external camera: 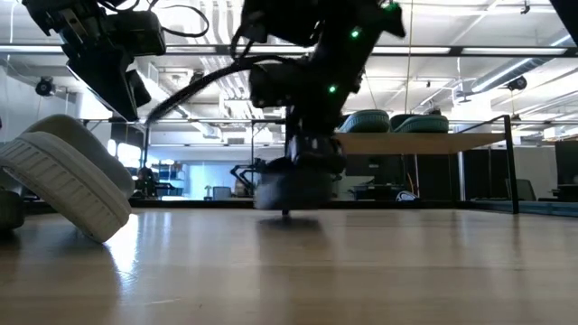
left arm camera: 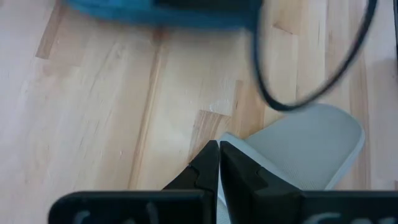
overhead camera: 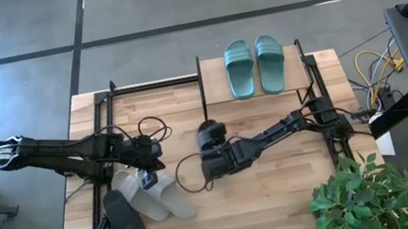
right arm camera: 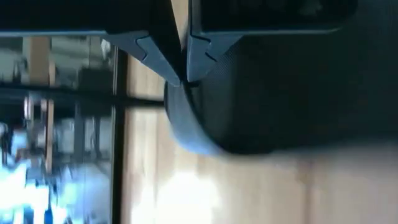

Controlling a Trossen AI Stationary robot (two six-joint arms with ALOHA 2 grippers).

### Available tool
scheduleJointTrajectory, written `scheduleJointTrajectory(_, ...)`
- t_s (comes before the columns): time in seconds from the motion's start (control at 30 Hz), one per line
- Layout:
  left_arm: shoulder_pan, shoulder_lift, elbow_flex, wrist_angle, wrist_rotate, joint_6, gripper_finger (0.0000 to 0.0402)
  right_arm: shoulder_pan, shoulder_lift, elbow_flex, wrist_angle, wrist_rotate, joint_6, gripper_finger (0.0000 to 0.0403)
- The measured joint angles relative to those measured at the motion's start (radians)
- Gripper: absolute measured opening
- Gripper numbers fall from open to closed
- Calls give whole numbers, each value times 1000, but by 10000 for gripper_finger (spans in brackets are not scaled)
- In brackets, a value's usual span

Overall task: Pick and place slides into the shelf
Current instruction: Put the top black slipper under the shelf

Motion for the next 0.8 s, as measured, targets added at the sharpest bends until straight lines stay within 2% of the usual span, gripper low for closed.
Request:
scheduleJointTrajectory(0.2,0,0,0,0,0,9,0,25,-2,25,-264,16,246,9)
scheduleJointTrajectory(0.3,0,0,-1,0,0,15,0,8,-2,4,-289,21,265,9)
scheduleJointTrajectory(0.53,0,0,-1,0,0,31,0,-97,0,-49,-133,90,20,9)
scheduleJointTrajectory(0.7,0,0,-1,0,0,30,0,-205,0,-56,19,93,-184,9)
scheduleJointTrajectory(0.8,0,0,-1,0,0,29,0,-262,0,-56,43,99,-260,9)
